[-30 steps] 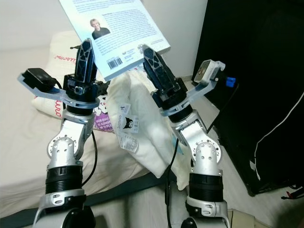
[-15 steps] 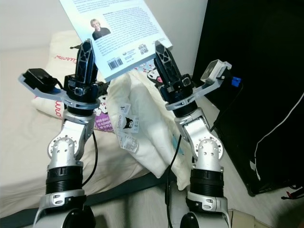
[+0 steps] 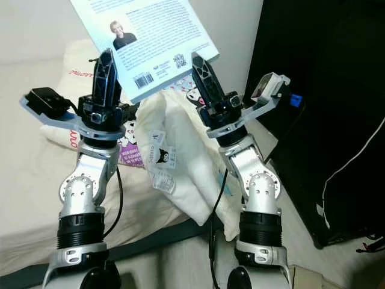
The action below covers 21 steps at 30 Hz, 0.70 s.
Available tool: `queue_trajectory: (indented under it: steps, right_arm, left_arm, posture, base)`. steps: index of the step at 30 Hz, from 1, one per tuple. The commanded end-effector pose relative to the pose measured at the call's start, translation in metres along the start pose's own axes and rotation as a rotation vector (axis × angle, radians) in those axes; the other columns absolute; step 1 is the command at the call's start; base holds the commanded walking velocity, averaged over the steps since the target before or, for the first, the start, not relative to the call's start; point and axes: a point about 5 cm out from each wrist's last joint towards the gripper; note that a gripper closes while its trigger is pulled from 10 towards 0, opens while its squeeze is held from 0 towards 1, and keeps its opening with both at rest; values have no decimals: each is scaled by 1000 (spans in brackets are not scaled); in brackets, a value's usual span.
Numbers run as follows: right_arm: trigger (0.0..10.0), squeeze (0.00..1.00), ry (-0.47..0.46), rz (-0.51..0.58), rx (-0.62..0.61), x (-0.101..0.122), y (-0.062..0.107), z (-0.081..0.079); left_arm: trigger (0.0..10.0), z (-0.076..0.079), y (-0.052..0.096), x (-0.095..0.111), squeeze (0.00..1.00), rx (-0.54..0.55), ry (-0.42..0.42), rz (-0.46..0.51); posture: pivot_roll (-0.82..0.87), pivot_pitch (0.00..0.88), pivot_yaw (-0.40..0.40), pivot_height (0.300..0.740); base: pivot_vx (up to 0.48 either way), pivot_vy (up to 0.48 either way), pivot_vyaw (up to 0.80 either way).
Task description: Clean up the room
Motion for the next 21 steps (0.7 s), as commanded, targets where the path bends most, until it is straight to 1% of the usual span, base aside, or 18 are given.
queue_trajectory:
  steps: [1, 2, 3, 4, 5, 7, 10, 11, 12, 13, 15, 16, 19, 21]
  right_arm:
    - [0, 0, -7, -17, 5, -6, -8, 1]
    - [0, 0, 0, -18, -3, -7, -9, 2]
    - [0, 0, 0, -18, -3, -7, -9, 2]
    - [0, 0, 16, -20, -13, -6, -8, 3]
    - [0, 0, 55, -20, -34, -5, -8, 4]
    - [0, 0, 71, -20, -41, -4, -7, 4]
    - [0, 0, 107, -3, -54, 4, -5, 3]
    - [0, 0, 107, -3, -54, 4, -5, 3]
    - [0, 0, 120, 1, -56, 7, -4, 2]
    - [0, 0, 120, 1, -56, 7, -4, 2]
    - [0, 0, 160, 2, -69, 11, -3, 1]
    - [0, 0, 172, 1, -73, 12, -3, 1]
    - [0, 0, 181, 1, -77, 13, -3, 1]
    - [0, 0, 244, 4, -126, 17, 0, 4]
  left_arm:
    - [10000, 12, -4, -10, 0, -65, 51, 14]
    - [10000, 12, -3, -14, 0, -61, 57, -7]
    - [10000, 12, -3, -14, 0, -61, 57, -7]
    - [10000, 9, -2, -21, 561, -29, 51, -43]
    - [10000, 3, 2, -30, 1000, 25, 58, -105]
    - [10000, 2, 4, -31, 1000, 34, 59, -122]
    - [10000, -6, 17, -33, 1000, 79, 24, -174]
    - [10000, -6, 17, -33, 1000, 79, 24, -174]
    - [10000, -9, 23, -32, 1000, 95, 17, -188]
    - [10000, -9, 23, -32, 1000, 95, 17, -188]
    - [10000, -17, 34, -30, 1000, 137, -14, -224]
    - [10000, -19, 36, -29, 1000, 150, -25, -235]
    - [10000, -21, 38, -29, 1000, 159, -33, -242]
    - [10000, -31, 49, -27, 1000, 230, -88, -285]
  posture:
    - [-210, 99, 3, 520]
    - [-209, 100, 4, 520]
    - [-209, 100, 4, 520]
    - [-208, 102, 5, 520]
    - [-208, 101, 6, 520]
    - [-208, 101, 6, 520]
    - [-206, 104, 9, 520]
    - [-206, 104, 9, 520]
    - [-206, 105, 12, 520]
    - [-206, 105, 12, 520]
    - [-202, 105, 12, 520]
    - [-202, 105, 12, 520]
    - [-202, 105, 12, 520]
    - [-200, 106, 13, 520]
  base:
    - [0, 0, 0]
    - [0, 0, 0]
    - [0, 0, 0]
    - [0, 0, 0]
    - [0, 0, 0]
    - [0, 0, 0]
    - [0, 0, 0]
    - [0, 0, 0]
    - [0, 0, 0]
    - [0, 0, 0]
    - [0, 0, 0]
    - [0, 0, 0]
    - [0, 0, 0]
    - [0, 0, 0]
Point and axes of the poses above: a point about 5 cm out from each wrist's last joint towards the gripper, its own y axis pointing back from the gripper into the wrist, its own x axis along the axis of the wrist's last joint, z = x × y, and after that the axes turned 15 degrees about -y, right-handed
